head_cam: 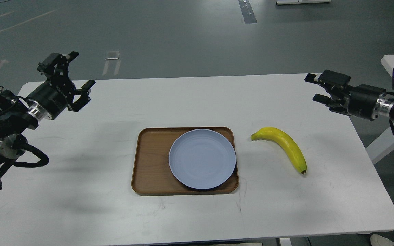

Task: Place banana on plate with both arms
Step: 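Reach the right gripper down to the yellow banana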

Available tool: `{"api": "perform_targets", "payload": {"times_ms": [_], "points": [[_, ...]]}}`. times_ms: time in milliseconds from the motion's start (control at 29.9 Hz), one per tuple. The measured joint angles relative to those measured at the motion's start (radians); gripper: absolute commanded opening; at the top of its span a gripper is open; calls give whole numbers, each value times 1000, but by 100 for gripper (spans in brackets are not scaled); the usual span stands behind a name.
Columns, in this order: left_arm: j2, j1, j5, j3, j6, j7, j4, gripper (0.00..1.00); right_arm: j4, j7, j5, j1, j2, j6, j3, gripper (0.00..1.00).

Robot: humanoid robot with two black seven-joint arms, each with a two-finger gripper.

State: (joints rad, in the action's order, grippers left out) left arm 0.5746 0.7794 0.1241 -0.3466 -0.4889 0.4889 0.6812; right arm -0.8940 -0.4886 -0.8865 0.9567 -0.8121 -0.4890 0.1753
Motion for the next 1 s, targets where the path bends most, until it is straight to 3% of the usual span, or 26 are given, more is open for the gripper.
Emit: {"api": "perform_targets", "payload": {"times_ms": [234,401,602,836,1003], "points": [[-7,0,0,-2,0,0,0,98,6,0,-214,253,79,0,-361,100],[-7,-1,0,-2,0,0,0,98,63,0,-338,316,174,0,-534,100],[-8,-1,0,-2,0,0,0,98,121,0,-383,321,262,3,-636,100],[-4,-1,0,-2,0,0,0,98,176,0,-385,309,341,80,-734,98],[-3,0,0,-4,0,0,0,98,187,0,-384,295,371,95,-750,87]]}}
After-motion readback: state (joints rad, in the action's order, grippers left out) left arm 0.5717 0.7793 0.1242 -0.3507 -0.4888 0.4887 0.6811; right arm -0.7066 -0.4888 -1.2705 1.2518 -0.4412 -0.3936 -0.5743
